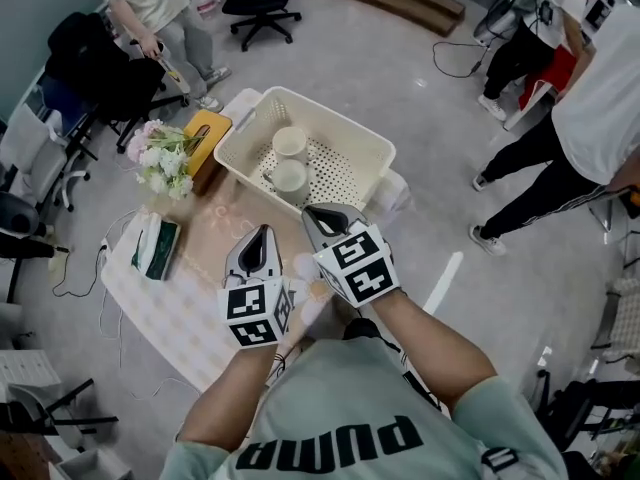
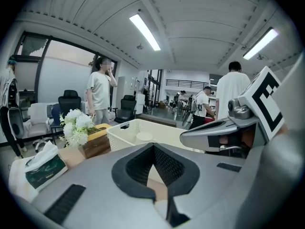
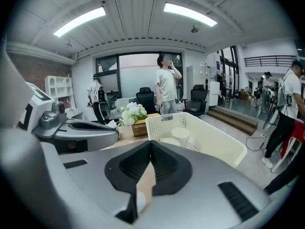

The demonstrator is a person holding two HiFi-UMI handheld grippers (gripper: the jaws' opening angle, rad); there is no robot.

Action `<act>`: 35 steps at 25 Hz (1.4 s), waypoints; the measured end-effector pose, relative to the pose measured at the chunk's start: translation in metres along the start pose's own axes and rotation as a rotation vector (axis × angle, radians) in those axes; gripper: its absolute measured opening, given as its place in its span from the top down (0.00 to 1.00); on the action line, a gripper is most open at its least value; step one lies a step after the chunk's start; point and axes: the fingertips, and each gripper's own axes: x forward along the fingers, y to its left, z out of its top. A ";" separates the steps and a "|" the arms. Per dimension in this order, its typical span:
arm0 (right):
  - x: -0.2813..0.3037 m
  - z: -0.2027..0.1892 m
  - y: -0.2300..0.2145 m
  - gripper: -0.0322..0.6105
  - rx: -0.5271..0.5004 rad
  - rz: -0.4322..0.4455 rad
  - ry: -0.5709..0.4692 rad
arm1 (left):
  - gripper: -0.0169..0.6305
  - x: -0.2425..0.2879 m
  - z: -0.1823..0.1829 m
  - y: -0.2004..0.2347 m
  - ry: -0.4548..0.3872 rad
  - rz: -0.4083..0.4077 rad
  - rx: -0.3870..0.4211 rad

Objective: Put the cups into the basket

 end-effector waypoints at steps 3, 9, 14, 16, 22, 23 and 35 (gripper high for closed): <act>-0.018 -0.009 0.009 0.93 0.028 -0.029 -0.009 | 0.98 -0.015 -0.004 -0.009 0.000 -0.028 0.012; -0.057 -0.027 0.029 0.93 0.078 -0.114 -0.041 | 0.98 -0.053 -0.015 -0.029 -0.009 -0.097 0.036; -0.095 -0.043 0.039 0.93 0.109 -0.196 -0.066 | 0.98 -0.079 -0.029 -0.047 -0.009 -0.163 0.044; -0.112 -0.050 0.043 0.93 0.114 -0.221 -0.068 | 0.98 -0.088 -0.034 -0.058 -0.006 -0.190 0.043; -0.170 -0.073 0.046 0.93 0.141 -0.277 -0.084 | 0.98 -0.114 -0.040 -0.109 -0.024 -0.268 0.071; -0.181 -0.078 0.046 0.93 0.141 -0.283 -0.084 | 0.98 -0.119 -0.040 -0.120 -0.026 -0.279 0.073; -0.312 -0.145 0.026 0.93 0.152 -0.273 -0.099 | 0.98 -0.180 -0.072 -0.265 -0.018 -0.306 0.105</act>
